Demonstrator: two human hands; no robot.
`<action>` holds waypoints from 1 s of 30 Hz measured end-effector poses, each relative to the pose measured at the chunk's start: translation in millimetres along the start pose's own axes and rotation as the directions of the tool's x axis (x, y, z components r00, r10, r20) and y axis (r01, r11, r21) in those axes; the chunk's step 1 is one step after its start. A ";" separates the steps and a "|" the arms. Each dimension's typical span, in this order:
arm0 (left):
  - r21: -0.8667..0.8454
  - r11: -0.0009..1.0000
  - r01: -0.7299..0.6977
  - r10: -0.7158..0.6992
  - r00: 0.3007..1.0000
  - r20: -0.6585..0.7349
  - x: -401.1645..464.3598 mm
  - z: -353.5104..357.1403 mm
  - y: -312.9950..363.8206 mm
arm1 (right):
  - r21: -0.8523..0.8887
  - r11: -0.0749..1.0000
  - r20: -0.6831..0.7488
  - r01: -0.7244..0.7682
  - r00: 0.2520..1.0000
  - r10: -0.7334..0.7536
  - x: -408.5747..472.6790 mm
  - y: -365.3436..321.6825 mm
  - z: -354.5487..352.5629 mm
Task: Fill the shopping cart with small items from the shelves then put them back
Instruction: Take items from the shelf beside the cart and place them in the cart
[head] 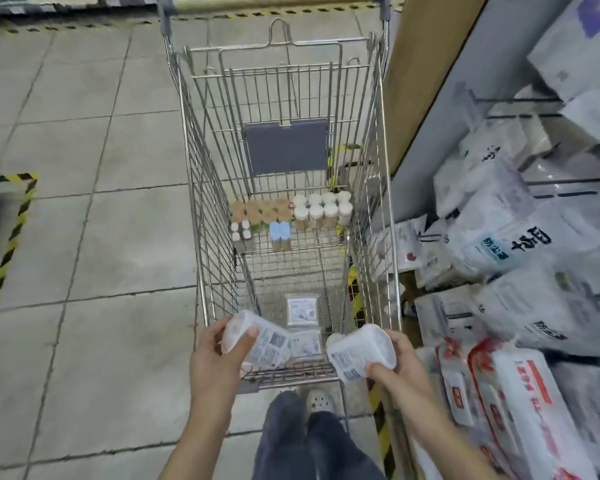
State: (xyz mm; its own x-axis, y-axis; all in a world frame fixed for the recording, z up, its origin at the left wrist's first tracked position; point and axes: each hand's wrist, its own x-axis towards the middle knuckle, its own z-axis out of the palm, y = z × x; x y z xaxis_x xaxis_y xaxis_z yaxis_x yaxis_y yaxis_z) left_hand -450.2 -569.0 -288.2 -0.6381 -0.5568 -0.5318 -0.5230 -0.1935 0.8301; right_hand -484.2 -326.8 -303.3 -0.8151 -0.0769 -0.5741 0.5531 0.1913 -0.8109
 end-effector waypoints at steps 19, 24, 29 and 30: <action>0.700 0.707 -0.097 0.038 0.994 0.099 161.5 31.7 -112.9 | -0.399 0.916 0.156 0.039 0.987 0.026 179.7 87.5 145.5; 0.865 0.456 -0.209 0.055 0.977 0.207 179.4 38.5 -136.1 | -0.558 0.825 0.278 0.090 0.957 0.084 203.0 114.5 162.2; 0.956 0.175 -0.234 -0.053 0.968 0.246 190.2 43.5 -149.3 | -0.662 0.740 0.371 0.116 0.909 0.190 215.2 129.9 168.1; 0.961 0.139 -0.240 -0.073 0.965 0.252 191.4 44.0 -150.4 | -0.676 0.729 0.384 0.110 0.897 0.220 216.0 130.2 168.5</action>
State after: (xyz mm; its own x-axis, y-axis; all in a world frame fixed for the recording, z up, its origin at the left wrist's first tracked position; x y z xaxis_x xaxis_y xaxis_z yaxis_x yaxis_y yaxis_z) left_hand -518.6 -610.9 -522.2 -0.7196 -0.3200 -0.6163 -0.4626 0.8828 0.0818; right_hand -559.2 -483.4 -552.0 -0.5429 -0.4025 -0.7371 0.1966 0.7924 -0.5775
